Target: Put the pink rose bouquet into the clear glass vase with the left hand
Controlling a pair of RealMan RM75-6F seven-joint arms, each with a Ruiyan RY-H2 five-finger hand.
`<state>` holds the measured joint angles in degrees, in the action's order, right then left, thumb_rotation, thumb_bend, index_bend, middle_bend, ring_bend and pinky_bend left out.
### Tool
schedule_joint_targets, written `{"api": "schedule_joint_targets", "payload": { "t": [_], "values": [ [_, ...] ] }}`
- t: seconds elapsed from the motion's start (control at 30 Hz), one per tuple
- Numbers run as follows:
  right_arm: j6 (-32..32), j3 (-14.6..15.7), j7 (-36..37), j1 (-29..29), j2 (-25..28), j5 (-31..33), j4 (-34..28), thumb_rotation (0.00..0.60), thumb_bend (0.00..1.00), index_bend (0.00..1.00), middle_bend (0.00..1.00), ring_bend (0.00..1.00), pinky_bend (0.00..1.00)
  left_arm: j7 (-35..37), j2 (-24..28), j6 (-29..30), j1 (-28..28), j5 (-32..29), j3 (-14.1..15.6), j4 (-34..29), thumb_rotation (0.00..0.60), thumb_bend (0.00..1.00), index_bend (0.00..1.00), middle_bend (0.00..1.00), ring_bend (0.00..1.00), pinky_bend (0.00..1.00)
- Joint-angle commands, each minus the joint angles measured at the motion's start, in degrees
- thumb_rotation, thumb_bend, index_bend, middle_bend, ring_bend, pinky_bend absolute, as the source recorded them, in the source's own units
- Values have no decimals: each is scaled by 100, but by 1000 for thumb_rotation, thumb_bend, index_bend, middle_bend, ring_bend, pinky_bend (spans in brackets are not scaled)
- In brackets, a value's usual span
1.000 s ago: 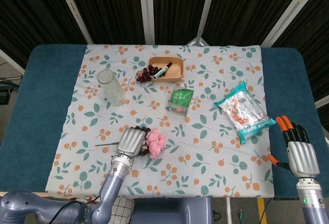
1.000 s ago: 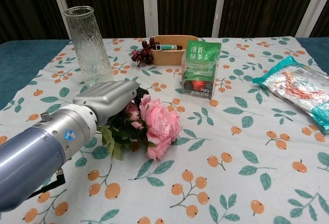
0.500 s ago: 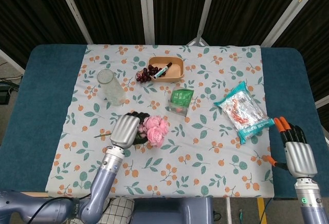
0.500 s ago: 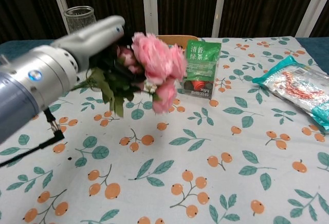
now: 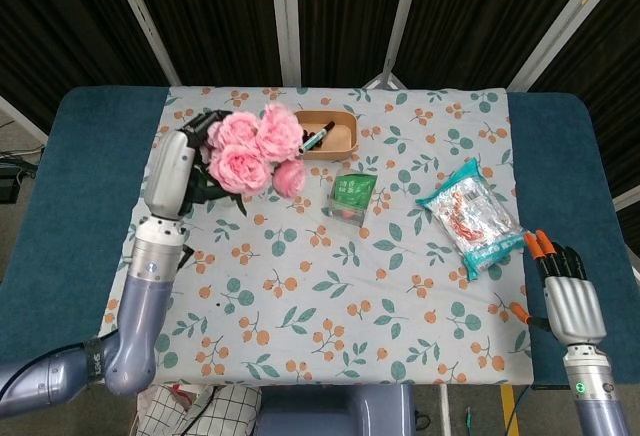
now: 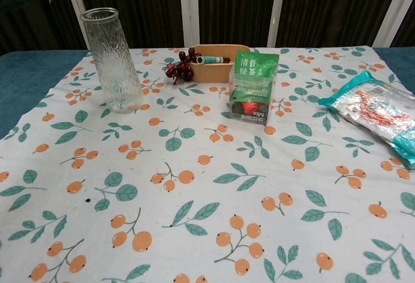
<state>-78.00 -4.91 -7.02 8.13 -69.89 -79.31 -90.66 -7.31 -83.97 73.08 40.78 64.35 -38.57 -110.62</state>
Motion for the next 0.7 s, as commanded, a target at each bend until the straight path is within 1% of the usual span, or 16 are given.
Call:
{"api": "schedule_joint_targets", "payload": {
  "t": [0.03,0.17,0.33,0.57,0.7],
  "values": [
    [27,-19,-13,15,-19,43,20,600,205,0,3,34,11,474,264,-331,204,-219,-301,349,600,427,411,432,391,447],
    [35,-73,-4,39,-52,105,115,600,204,0,3,34,11,1026,252,-535,372,-252,-353,852,600,427,411,432,391,447],
    [72,-144,59,54,-81,240,265,600,204,0,3,34,10,1844,73,-721,608,-200,-380,1629,600,425,414,432,391,447],
    [107,-225,106,56,-117,422,403,600,204,0,3,34,11,2951,-270,-980,1033,-20,-326,2834,600,411,415,428,387,443],
    [78,-275,96,35,-119,525,426,600,204,0,3,34,10,3388,-480,-1013,1223,136,-192,3446,600,411,413,427,387,443]
  ]
}}
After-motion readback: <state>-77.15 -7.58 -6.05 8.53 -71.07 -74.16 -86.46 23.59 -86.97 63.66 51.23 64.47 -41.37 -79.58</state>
